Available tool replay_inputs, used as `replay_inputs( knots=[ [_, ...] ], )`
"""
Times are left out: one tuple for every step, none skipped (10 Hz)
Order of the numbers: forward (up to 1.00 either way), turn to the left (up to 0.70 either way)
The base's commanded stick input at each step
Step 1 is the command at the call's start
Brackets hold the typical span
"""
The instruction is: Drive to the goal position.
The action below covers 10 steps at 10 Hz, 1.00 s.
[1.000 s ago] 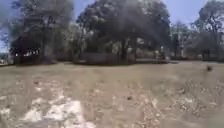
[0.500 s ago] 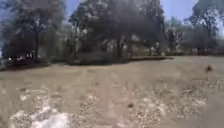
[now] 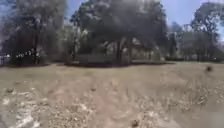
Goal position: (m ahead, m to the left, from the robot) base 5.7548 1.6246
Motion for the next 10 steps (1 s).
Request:
replay_inputs(
  knots=[
    [0.70,-0.02],
    [0.70,0.00],
    [0.70,0.00],
    [0.70,0.00],
    [0.70,0.00],
    [0.70,0.00],
    [0.70,0.00],
    [0.70,0.00],
    [0.70,0.00],
    [0.70,0.00]
  ],
)
